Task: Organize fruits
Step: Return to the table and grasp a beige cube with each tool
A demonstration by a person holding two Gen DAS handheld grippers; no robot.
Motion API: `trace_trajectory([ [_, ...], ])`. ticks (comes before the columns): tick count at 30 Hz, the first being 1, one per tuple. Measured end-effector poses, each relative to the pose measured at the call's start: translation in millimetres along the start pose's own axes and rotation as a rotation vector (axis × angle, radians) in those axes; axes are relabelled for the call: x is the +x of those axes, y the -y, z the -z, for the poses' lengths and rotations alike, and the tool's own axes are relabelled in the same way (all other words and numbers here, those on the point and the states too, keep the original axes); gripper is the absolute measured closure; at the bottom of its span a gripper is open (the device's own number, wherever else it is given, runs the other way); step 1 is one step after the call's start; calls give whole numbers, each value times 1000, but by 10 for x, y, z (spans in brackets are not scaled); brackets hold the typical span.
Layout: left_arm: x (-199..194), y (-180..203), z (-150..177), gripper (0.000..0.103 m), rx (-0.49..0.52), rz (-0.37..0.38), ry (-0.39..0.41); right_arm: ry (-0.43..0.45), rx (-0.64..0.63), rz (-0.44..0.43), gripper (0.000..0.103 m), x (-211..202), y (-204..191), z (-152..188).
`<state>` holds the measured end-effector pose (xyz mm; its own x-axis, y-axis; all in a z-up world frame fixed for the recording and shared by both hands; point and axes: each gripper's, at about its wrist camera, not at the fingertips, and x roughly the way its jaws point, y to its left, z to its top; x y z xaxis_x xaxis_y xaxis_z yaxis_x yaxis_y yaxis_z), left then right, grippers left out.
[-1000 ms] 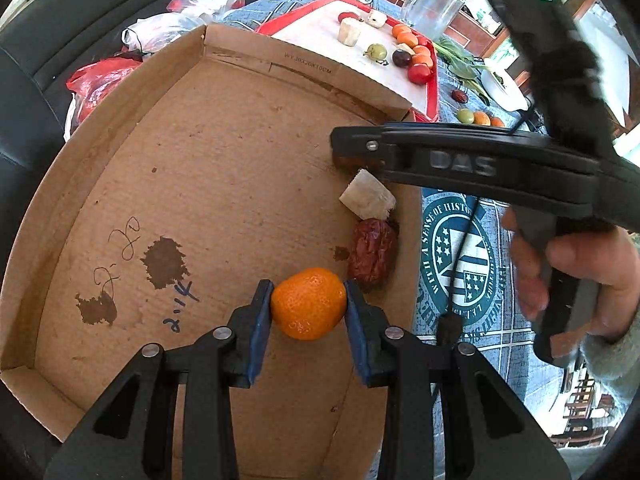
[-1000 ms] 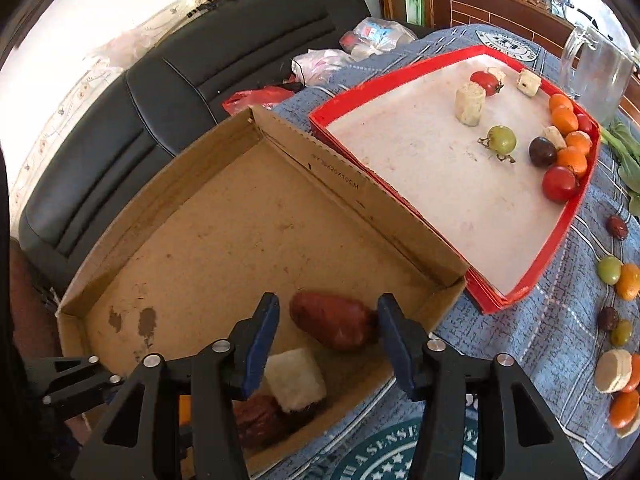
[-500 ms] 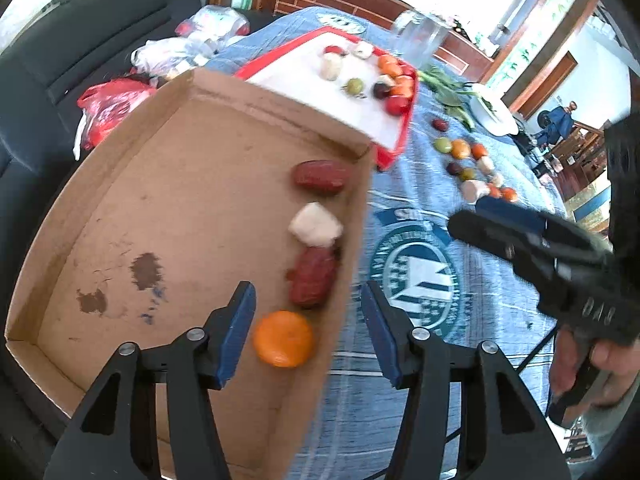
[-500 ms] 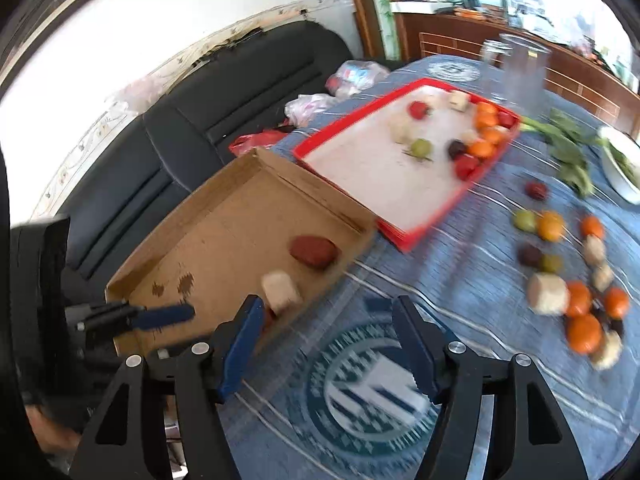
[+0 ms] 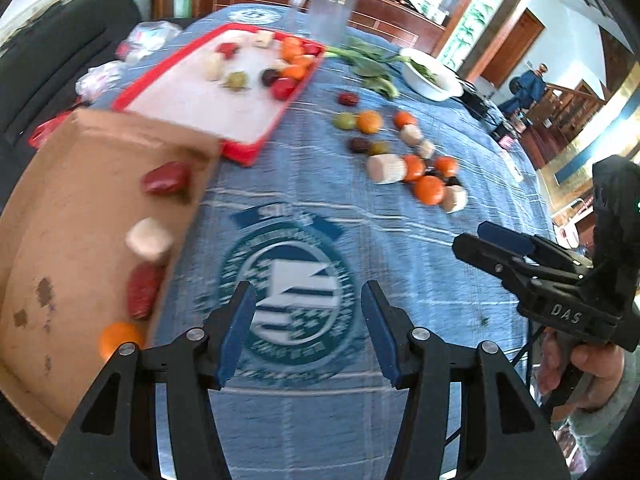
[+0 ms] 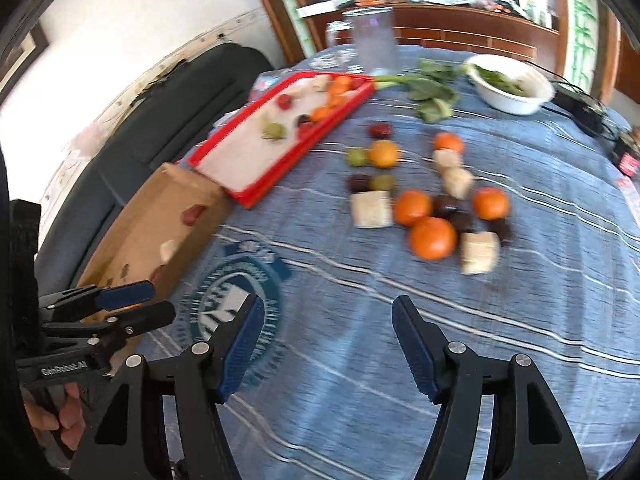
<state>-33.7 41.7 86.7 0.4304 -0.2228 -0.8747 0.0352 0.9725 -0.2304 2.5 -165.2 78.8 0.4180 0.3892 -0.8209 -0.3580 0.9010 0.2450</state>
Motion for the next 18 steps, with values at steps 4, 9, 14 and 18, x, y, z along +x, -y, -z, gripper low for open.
trace_trajectory([
  [4, 173, 323, -201, 49, 60, -12, -33, 12, 46, 36, 35, -92, 316, 13],
  [9, 395, 446, -343, 49, 88, -1, -127, 19, 78, 67, 35, -150, 534, 5],
  [14, 536, 468, -518, 50, 168, 0, -140, 25, 115, 132, 35, -161, 689, -22],
  [18, 628, 451, -661, 50, 214, 32, -149, 10, 163, 187, 36, -111, 759, -47],
])
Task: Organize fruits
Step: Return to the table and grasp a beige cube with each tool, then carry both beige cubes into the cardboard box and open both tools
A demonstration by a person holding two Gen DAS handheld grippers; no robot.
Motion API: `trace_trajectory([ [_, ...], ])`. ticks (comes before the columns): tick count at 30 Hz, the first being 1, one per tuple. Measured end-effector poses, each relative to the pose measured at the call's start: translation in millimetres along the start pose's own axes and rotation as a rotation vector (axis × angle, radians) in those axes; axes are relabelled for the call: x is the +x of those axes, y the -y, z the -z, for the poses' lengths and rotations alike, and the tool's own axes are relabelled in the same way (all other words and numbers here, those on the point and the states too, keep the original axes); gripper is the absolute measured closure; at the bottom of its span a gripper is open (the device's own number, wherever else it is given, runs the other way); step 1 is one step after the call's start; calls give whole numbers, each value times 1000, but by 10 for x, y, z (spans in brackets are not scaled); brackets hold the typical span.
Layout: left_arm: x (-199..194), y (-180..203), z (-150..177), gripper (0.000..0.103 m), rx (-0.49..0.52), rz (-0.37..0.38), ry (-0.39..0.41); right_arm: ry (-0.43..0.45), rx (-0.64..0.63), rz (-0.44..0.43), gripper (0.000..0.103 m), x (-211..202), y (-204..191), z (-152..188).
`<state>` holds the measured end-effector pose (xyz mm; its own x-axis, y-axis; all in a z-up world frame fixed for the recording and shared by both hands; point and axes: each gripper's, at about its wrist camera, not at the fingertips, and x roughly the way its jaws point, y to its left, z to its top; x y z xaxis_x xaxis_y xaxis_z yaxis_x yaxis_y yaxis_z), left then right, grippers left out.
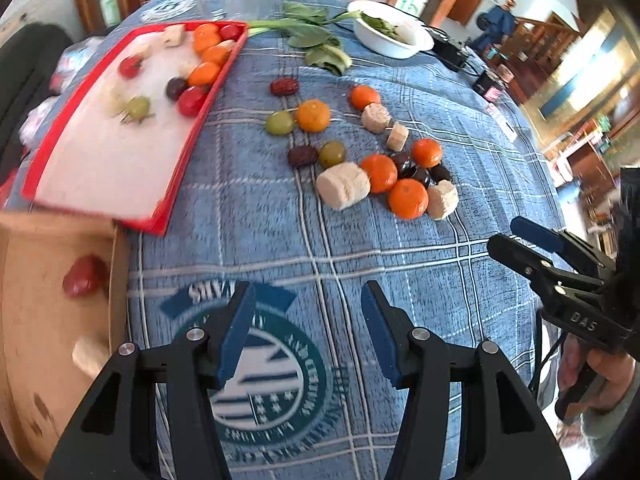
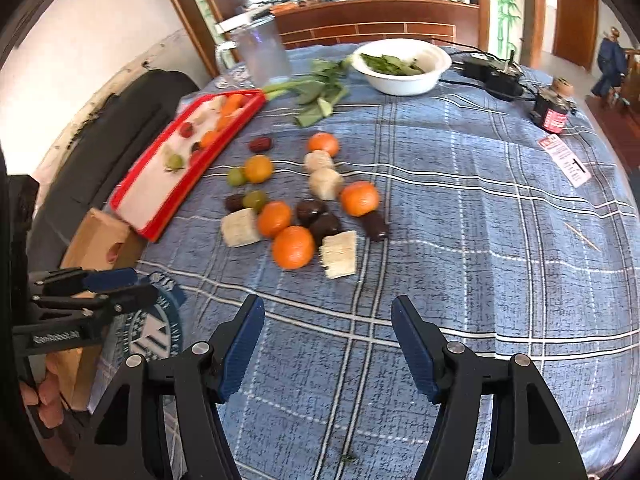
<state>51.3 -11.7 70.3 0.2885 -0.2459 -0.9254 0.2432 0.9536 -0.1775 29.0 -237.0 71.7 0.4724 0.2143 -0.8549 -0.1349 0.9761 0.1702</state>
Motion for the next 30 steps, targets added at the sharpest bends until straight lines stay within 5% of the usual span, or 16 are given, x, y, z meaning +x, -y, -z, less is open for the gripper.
trace_trajectory([
  [6, 222, 47, -245, 50, 63, 4, -19, -3, 1, 23, 41, 60, -15, -83],
  [17, 778, 342, -515, 50, 139, -119, -77, -116, -159, -7, 48, 608, 46, -264],
  [25, 908, 424, -696, 51, 165, -150, -76, -129, -178, -23, 76, 751, 60, -393],
  [30, 875, 482, -733, 68, 169, -118, -62, -122, -162, -32, 77, 689, 52, -376],
])
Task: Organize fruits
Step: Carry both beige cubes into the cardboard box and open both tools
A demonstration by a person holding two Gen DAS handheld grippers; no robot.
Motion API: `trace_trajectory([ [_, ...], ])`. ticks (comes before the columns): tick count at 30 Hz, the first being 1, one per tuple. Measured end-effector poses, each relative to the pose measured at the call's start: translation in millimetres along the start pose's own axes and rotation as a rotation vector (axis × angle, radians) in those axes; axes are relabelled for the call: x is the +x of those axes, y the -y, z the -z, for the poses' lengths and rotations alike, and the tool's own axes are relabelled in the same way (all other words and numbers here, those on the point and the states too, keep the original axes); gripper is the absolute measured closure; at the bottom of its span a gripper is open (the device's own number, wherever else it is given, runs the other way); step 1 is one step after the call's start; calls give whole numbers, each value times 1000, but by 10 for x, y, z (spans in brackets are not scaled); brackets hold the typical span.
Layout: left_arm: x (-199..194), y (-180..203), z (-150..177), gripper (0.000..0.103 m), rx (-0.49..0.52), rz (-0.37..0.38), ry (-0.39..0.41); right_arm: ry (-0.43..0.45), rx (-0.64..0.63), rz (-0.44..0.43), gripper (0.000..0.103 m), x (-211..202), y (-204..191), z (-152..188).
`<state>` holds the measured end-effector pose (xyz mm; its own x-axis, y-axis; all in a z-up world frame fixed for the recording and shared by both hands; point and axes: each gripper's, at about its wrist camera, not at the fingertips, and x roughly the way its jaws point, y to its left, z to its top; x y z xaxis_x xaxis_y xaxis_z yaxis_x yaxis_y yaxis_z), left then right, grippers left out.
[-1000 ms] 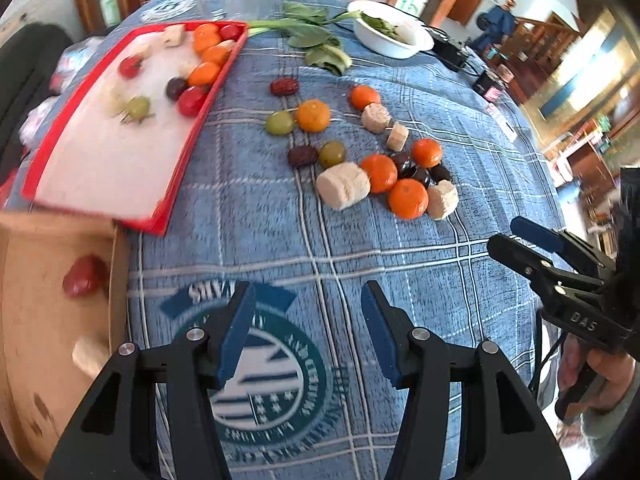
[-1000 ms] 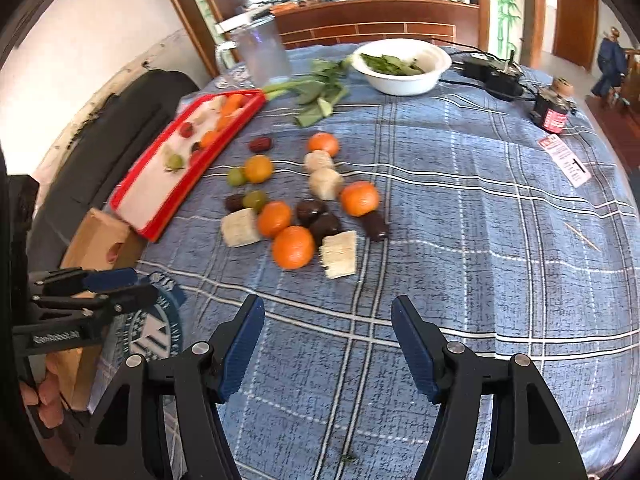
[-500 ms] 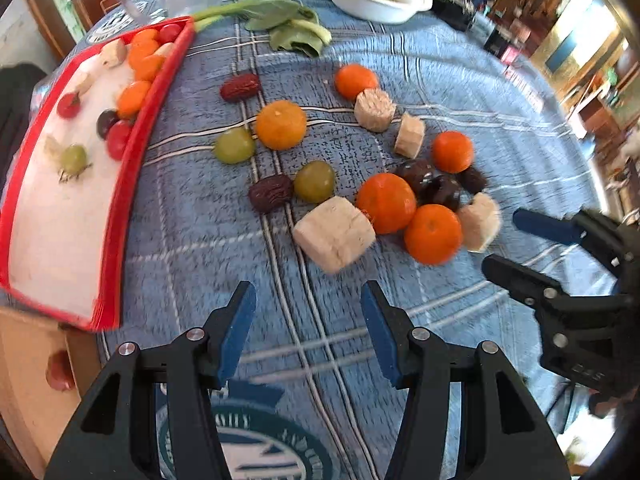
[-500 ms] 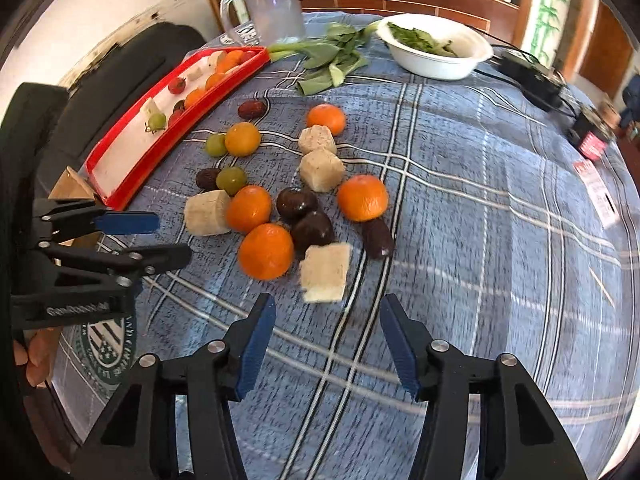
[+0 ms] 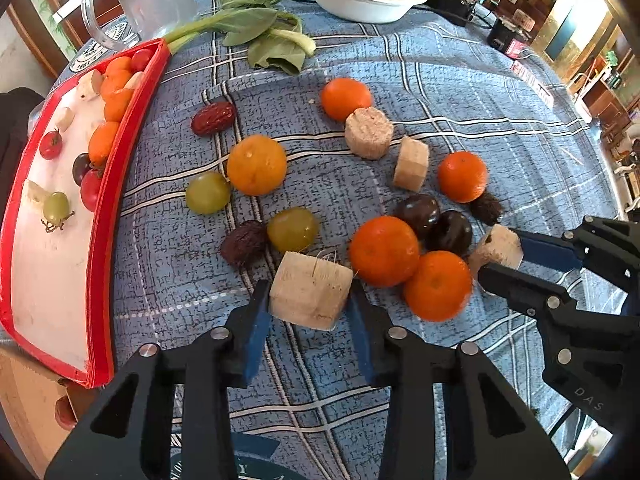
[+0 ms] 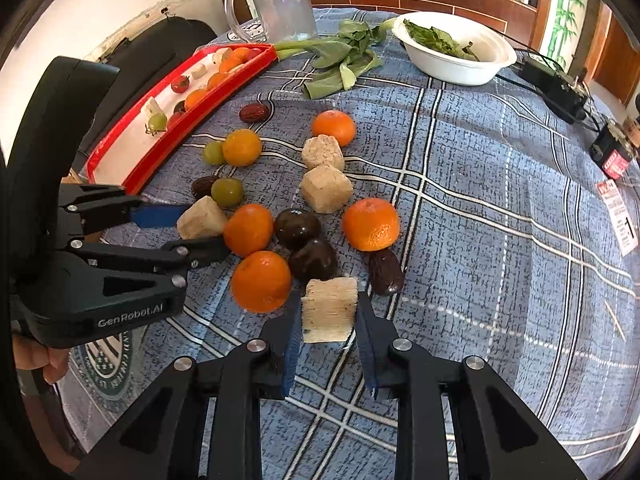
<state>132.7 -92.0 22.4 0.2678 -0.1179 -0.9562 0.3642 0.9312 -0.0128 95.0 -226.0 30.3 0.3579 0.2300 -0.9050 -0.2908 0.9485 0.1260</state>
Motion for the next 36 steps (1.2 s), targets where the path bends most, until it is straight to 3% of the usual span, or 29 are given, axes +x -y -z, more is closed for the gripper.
trace_trajectory([
  [14, -322, -260, 702, 68, -174, 152, 45, 17, 132, -73, 77, -255, -106, 285],
  [25, -777, -545, 1356, 68, -252, 122, 118, -9, 39, -124, 77, -243, -741, 417],
  [36, -1245, -1262, 1952, 68, -452, 77, 207, 1, -133, -203, 77, -204, -1606, 176],
])
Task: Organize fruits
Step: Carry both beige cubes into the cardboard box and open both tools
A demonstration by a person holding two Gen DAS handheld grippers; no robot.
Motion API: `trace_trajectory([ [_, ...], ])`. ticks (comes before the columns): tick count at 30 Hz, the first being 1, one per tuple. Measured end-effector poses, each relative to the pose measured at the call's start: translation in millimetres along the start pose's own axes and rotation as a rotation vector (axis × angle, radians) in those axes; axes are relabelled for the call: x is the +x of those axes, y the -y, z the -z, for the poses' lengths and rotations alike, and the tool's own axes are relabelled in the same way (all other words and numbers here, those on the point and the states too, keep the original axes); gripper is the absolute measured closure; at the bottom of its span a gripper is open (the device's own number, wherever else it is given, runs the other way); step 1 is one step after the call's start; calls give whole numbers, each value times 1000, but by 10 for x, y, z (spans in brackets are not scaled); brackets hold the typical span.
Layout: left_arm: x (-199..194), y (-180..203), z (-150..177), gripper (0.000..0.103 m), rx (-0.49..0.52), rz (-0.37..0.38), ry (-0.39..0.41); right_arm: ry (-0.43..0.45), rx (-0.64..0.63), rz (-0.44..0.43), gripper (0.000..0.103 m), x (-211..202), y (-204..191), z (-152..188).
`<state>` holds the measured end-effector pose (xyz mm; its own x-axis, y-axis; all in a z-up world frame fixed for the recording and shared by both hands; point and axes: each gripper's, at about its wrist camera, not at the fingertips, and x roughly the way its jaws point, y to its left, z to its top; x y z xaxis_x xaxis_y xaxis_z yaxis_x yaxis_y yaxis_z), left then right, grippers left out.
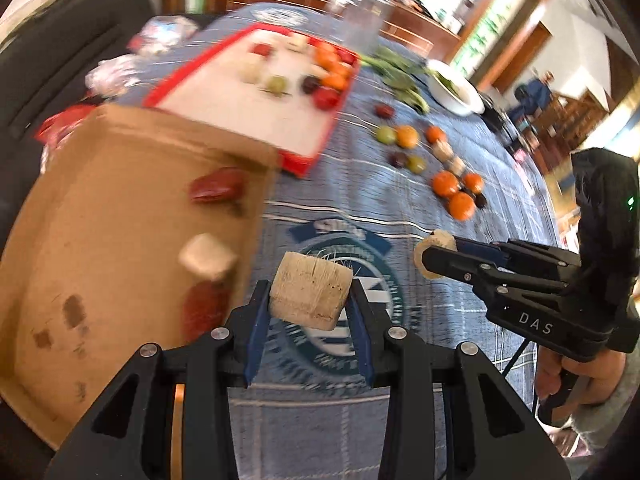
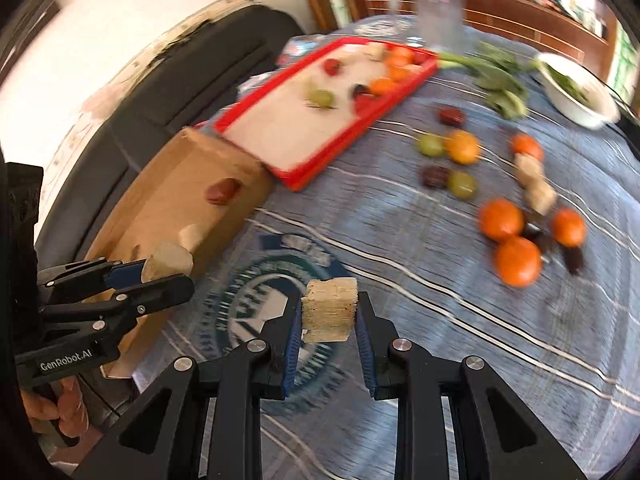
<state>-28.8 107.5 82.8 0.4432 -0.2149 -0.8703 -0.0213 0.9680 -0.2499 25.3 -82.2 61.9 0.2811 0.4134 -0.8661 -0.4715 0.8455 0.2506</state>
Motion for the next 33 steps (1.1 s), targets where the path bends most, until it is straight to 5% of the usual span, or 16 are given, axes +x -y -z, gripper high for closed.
trace_trajectory([
  [14, -428, -981, 397, 68, -229, -76, 62, -40, -180, -92, 77, 243, -926, -208],
  [33, -300, -1040, 780, 68, -154, -11, -58, -91, -385, -140, 78, 783, -1808, -371],
])
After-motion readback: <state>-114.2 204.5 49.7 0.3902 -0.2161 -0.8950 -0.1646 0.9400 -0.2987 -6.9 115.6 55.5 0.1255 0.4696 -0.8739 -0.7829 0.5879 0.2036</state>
